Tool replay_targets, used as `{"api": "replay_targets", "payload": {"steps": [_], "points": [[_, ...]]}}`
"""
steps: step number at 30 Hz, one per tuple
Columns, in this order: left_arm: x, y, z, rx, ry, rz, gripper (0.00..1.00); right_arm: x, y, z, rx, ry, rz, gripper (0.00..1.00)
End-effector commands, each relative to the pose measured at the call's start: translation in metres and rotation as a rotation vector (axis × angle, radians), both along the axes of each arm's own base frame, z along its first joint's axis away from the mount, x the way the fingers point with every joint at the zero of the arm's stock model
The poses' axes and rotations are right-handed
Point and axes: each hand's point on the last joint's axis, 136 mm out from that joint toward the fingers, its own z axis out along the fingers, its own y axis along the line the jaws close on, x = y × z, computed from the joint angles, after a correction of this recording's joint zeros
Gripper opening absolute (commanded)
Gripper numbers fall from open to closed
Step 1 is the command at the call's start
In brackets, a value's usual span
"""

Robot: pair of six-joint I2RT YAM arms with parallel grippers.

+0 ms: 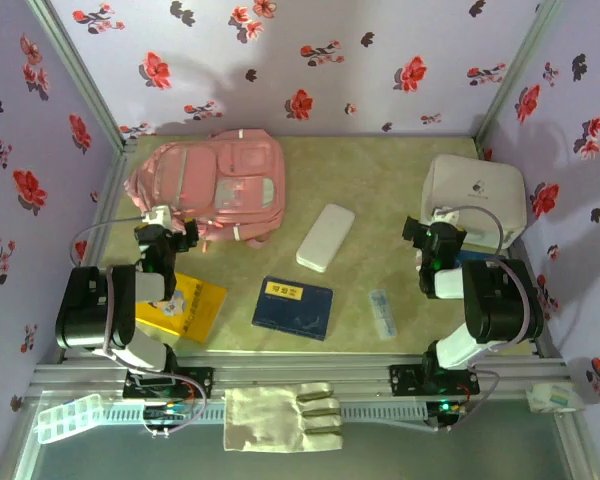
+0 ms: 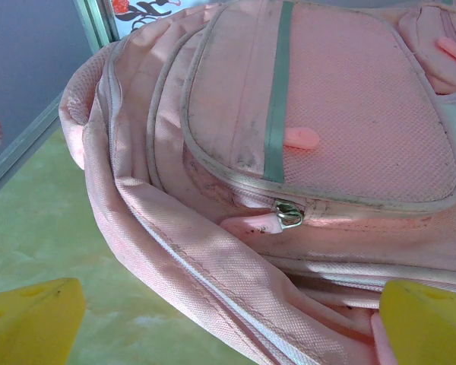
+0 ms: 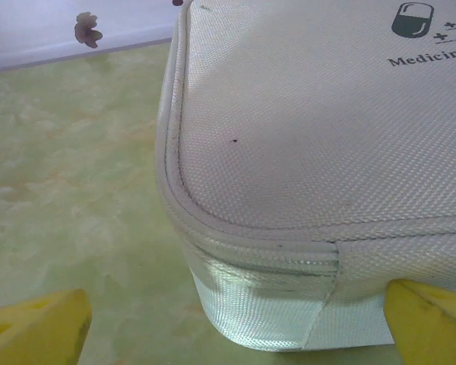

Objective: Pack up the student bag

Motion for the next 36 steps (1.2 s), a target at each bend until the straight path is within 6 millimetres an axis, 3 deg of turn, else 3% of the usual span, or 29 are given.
{"api": "replay_targets", "payload": {"steps": [1,36], "points": [[0.0052,0.0001,0.0051,0.028,-0.009,-0.001,1.00,0.0020,-0.0013,0.0075,0.011,-0.033,-0.008,0.99],[0.0049,0.0005,0.0051,0.028,-0.010,0.000,1.00,0.0023,0.0004,0.0078,0.004,-0.031,-0.001,0.99]]}}
